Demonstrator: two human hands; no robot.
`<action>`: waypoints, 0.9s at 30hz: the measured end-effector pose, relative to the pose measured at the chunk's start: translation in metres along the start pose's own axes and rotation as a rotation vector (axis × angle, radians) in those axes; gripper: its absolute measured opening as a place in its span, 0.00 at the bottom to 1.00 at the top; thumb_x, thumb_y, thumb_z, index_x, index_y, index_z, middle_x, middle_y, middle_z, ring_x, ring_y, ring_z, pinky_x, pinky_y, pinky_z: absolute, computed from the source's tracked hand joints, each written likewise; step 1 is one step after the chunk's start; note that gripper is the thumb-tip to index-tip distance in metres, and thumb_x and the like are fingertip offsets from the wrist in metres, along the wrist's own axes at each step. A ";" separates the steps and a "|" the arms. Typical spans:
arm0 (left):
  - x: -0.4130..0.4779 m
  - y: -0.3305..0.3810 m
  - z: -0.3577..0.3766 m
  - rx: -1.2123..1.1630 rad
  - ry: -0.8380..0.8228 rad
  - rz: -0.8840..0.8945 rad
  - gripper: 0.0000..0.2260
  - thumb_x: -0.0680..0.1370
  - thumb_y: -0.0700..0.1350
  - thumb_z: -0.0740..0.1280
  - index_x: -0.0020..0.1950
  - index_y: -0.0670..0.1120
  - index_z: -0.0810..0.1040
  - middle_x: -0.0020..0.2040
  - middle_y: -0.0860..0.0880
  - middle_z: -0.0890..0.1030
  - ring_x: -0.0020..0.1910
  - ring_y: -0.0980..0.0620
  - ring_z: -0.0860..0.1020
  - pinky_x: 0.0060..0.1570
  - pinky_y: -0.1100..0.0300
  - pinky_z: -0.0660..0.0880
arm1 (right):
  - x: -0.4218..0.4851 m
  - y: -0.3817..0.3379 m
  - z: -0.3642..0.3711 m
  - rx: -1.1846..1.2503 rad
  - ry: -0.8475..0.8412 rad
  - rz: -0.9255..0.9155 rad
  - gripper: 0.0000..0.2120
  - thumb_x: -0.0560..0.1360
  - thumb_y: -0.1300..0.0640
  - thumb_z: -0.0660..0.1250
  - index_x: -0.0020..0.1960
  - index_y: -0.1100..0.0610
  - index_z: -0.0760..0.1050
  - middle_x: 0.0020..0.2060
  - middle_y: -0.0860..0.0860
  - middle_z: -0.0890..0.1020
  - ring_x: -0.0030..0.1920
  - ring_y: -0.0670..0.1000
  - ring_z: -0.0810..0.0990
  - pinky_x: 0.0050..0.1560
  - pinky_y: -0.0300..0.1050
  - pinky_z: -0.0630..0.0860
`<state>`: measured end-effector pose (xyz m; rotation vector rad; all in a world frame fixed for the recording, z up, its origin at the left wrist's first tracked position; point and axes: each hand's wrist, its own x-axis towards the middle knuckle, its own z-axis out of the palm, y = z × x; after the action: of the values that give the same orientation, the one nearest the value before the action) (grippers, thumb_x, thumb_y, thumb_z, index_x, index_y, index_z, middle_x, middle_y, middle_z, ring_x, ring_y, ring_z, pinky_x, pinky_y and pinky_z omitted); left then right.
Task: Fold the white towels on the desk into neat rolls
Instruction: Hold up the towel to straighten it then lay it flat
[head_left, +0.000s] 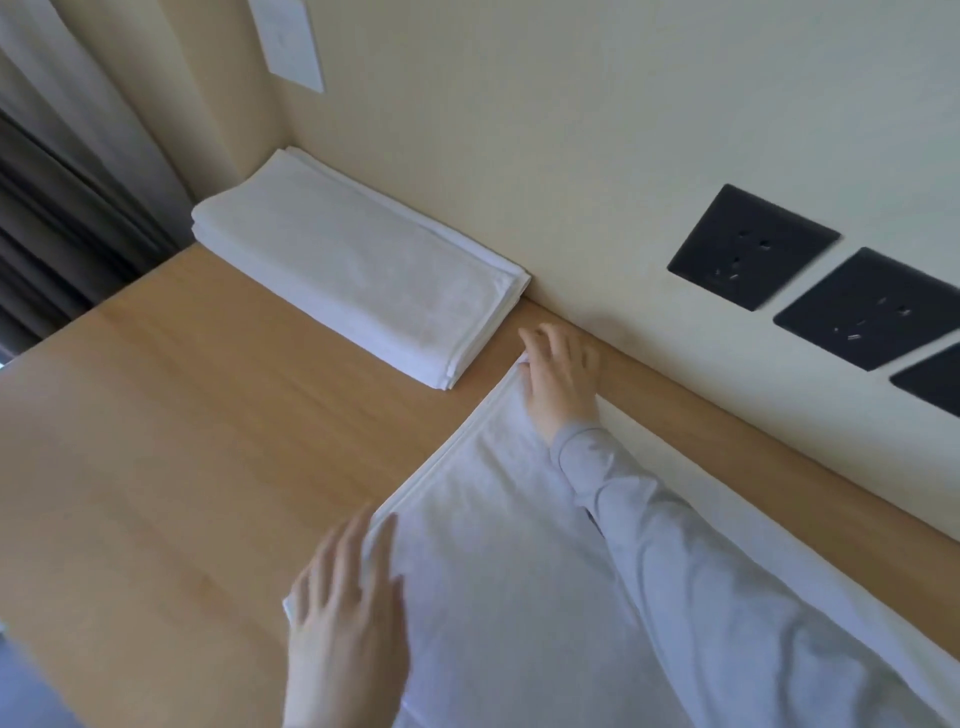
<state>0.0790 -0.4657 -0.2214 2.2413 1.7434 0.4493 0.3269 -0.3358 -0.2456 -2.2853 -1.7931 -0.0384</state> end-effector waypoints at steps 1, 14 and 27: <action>0.002 0.011 0.008 0.029 -0.080 0.190 0.23 0.75 0.49 0.56 0.66 0.43 0.75 0.67 0.42 0.74 0.64 0.39 0.74 0.59 0.50 0.67 | -0.010 -0.010 -0.004 0.033 0.028 -0.043 0.21 0.74 0.65 0.60 0.66 0.55 0.68 0.63 0.52 0.71 0.63 0.54 0.70 0.62 0.51 0.61; 0.025 -0.044 0.027 0.142 -0.291 0.365 0.31 0.78 0.62 0.50 0.75 0.45 0.60 0.76 0.46 0.61 0.75 0.48 0.56 0.73 0.51 0.52 | -0.037 0.058 -0.004 -0.052 -0.314 -0.333 0.26 0.80 0.47 0.49 0.76 0.54 0.52 0.76 0.50 0.55 0.76 0.51 0.51 0.74 0.55 0.50; 0.004 0.006 0.041 0.103 -0.205 0.355 0.30 0.82 0.56 0.44 0.70 0.34 0.66 0.72 0.39 0.66 0.72 0.47 0.60 0.72 0.51 0.52 | -0.196 -0.020 -0.017 0.095 -0.211 -0.440 0.24 0.78 0.53 0.54 0.72 0.61 0.63 0.73 0.55 0.63 0.75 0.53 0.56 0.71 0.57 0.60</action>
<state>0.1020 -0.4637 -0.2560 2.5763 1.3004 0.1904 0.2616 -0.5215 -0.2576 -1.8480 -2.3193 0.2151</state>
